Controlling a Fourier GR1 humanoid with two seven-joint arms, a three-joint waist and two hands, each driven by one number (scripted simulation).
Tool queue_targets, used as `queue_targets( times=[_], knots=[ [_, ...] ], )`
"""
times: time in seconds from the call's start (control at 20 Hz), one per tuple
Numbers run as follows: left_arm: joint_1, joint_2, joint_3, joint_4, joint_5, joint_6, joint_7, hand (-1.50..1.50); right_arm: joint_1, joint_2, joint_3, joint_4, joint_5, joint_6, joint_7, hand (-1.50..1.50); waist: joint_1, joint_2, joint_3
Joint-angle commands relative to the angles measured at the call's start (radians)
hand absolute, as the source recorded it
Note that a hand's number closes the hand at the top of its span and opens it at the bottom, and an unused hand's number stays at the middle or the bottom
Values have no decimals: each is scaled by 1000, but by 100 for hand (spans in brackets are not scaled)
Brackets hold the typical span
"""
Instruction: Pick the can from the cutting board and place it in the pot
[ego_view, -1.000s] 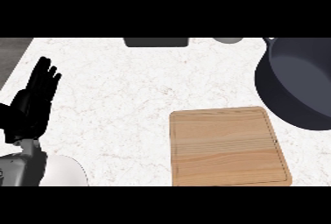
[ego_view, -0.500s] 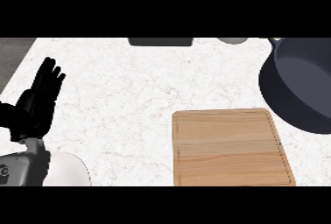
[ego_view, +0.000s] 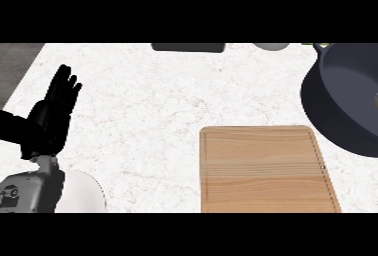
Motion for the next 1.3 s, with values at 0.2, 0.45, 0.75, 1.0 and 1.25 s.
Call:
queue_targets(
  times=[0.2,0.45,0.75,1.0,1.25],
  knots=[
    [7,-8,-11,-8,-9,-2,3,0,-272,75,52,507,208,-190,-225,150,11,3,2],
    [-55,22,21,38,7,-19,12,0,-393,95,87,710,242,-82,-157,150,14,9,1],
    [-35,-25,-20,8,-29,16,-18,0,-463,117,98,856,239,104,-234,-150,17,12,3],
    [-23,-7,-9,-6,-7,-10,0,0,-499,151,-6,915,118,255,-332,-150,21,13,5],
    [-19,2,7,13,-11,-6,-9,0,-549,78,-104,989,21,439,-323,-150,6,10,4]
  ],
)
